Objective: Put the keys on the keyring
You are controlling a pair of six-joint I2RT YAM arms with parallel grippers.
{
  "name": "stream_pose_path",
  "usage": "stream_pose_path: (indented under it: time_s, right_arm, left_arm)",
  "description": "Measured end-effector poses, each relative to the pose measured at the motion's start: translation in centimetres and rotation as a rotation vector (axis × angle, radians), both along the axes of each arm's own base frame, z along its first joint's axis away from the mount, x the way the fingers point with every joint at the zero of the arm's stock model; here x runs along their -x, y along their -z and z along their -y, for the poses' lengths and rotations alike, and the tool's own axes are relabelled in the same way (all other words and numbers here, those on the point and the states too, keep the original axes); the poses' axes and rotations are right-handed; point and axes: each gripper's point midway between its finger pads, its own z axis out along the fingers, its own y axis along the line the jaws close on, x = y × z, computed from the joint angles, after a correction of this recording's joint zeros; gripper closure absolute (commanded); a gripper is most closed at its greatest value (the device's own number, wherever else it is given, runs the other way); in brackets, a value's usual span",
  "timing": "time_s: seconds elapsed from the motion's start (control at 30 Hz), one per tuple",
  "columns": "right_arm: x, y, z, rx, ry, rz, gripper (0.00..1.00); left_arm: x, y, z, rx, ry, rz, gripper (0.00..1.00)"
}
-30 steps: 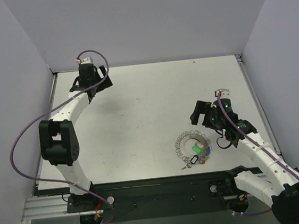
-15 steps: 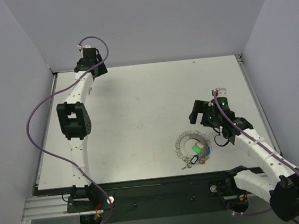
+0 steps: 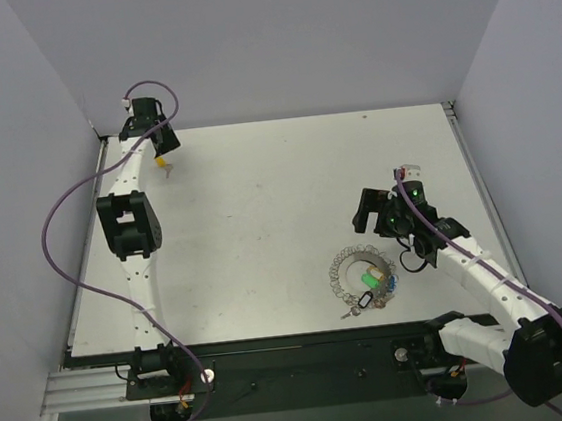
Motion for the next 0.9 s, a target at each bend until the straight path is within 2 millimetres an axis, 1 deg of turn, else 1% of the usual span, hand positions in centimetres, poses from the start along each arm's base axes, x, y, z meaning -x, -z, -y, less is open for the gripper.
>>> stream_pose_path:
  time_s: [0.07,0.17,0.23,0.3,0.4,0.47,0.5,0.57,0.63,0.7,0.73,0.8,0.83,0.9]
  right_arm:
    - [-0.1,0.0,0.0,0.0,-0.002,0.0,0.0]
    - [-0.1,0.0,-0.1,-0.002,-0.004,0.001,0.0]
    - [-0.1,0.0,-0.1,-0.003,-0.008,0.001,0.0]
    - [0.0,0.0,-0.2,-0.002,-0.01,0.001,0.0]
    - [0.0,0.0,-0.2,-0.001,-0.011,0.001,0.0]
    - [0.0,0.0,-0.2,0.0,-0.012,0.001,0.0]
    - [0.0,0.0,-0.2,0.0,-0.012,0.001,0.0]
    - [0.0,0.0,-0.2,0.0,-0.012,0.001,0.0]
    - [0.0,0.0,-0.2,0.0,-0.012,0.001,0.0]
    - [0.0,0.0,-0.2,0.0,-0.012,0.001,0.0]
    - [0.0,0.0,-0.2,0.0,-0.012,0.001,0.0]
    - [0.0,0.0,-0.2,0.0,-0.012,0.001,0.0]
    - [0.0,0.0,-0.2,0.0,-0.012,0.001,0.0]
    - [0.0,0.0,-0.2,0.0,-0.012,0.001,0.0]
  left_arm:
    - [0.0,0.3,-0.1,0.001,-0.001,-0.005,0.21]
    - [-0.3,1.1,0.3,0.01,0.01,-0.01,0.23]
    - [-0.6,2.2,0.6,0.016,0.018,-0.02,0.24]
    - [-0.6,4.0,0.8,0.021,0.024,-0.047,0.25]
    - [-0.3,6.0,0.5,0.013,0.018,-0.082,0.27]
    - [-0.4,5.7,0.1,0.014,0.011,-0.077,0.3]
    - [-0.4,5.7,-0.2,0.015,0.007,-0.075,0.36]
    - [-0.2,5.8,-0.7,0.015,-0.002,-0.083,0.42]
    - [-0.1,5.9,-1.1,0.014,-0.008,-0.086,0.51]
    - [-0.1,5.9,-1.3,0.014,-0.011,-0.089,0.55]
    - [-0.1,6.0,-1.5,0.015,-0.012,-0.089,0.63]
    - [0.0,6.0,-1.5,0.018,-0.01,-0.09,0.68]
    - [0.0,6.0,-1.5,0.018,-0.009,-0.09,0.74]
    - [0.0,6.0,-1.4,0.02,-0.006,-0.09,0.78]
